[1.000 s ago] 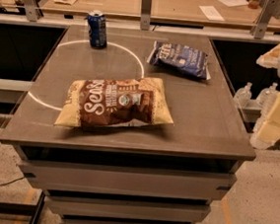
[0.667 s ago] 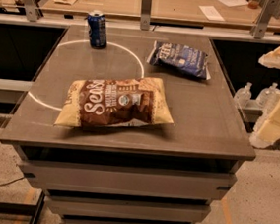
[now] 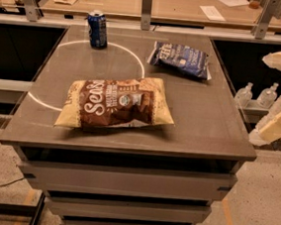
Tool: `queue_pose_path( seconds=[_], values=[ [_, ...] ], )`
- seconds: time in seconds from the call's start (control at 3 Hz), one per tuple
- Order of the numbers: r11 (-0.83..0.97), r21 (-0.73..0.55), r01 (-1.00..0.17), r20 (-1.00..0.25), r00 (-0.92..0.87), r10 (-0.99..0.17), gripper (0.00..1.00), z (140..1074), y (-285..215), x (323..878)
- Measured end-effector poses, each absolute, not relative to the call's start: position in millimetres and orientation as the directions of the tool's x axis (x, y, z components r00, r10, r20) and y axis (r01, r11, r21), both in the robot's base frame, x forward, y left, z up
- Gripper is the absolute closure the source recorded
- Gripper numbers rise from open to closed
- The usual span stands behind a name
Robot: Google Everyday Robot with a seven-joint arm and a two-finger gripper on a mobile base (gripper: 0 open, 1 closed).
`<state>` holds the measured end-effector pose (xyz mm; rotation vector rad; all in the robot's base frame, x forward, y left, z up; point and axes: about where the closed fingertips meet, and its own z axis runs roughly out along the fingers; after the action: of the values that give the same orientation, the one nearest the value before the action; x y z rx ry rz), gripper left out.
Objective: Move pepsi can near brown chip bag
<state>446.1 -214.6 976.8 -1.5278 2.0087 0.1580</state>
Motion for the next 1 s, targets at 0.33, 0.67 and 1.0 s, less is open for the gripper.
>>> queue_pose_path(
  seconds=[0.33,0.67,1.0],
  values=[
    [0.369,-0.272,-0.889,-0.657,-0.108,-0.746,0.00,977,-217,452],
    [0.417,-0.252,-0.873,-0.742,-0.103,-0.663,0.00,968,-222,460],
    [0.469,-0.200,-0.860,-0.804,-0.129,-0.580,0.00,955,-228,465]
  ],
)
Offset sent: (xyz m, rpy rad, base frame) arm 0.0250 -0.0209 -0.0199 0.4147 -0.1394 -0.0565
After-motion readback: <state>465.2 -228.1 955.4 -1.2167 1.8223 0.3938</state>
